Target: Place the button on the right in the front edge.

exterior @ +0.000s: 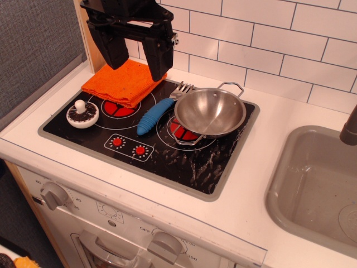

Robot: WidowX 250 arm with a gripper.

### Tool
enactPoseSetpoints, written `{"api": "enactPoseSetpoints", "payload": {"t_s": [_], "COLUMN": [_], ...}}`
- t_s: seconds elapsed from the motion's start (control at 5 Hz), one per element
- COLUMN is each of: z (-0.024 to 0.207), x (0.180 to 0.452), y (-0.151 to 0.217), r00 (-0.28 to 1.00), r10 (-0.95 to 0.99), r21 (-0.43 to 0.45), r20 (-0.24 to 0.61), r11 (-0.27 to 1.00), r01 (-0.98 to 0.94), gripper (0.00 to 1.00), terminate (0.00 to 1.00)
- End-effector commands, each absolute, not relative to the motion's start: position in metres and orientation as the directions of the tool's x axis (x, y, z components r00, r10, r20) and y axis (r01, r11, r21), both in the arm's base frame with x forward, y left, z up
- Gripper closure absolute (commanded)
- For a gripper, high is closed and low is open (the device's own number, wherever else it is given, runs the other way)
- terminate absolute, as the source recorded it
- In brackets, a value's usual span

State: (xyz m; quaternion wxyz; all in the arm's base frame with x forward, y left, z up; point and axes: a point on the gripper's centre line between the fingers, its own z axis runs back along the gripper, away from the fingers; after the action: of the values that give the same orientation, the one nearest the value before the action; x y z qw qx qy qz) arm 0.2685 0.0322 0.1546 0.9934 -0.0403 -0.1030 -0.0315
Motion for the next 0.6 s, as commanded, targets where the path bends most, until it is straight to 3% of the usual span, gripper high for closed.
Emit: {"api": "enactPoseSetpoints", "payload": {"t_s": [0.0,0.2,0.4], "z": [0.155,0.15,0.149], "x": [0.269,0.275,0.277], "y": [0.032,0.06,0.091], "r00": [0.977,0.954,0.952], "r10": [-0.054,-0.036,-0.01], "r21": [-0.074,-0.081,-0.026], "r20": [0.207,0.296,0.307], "r11": [0.995,0.995,0.999], "r01": [0.071,0.063,0.019], "gripper": [0.0,0.0,0.0], "terminate": [0.0,0.0,0.0]}}
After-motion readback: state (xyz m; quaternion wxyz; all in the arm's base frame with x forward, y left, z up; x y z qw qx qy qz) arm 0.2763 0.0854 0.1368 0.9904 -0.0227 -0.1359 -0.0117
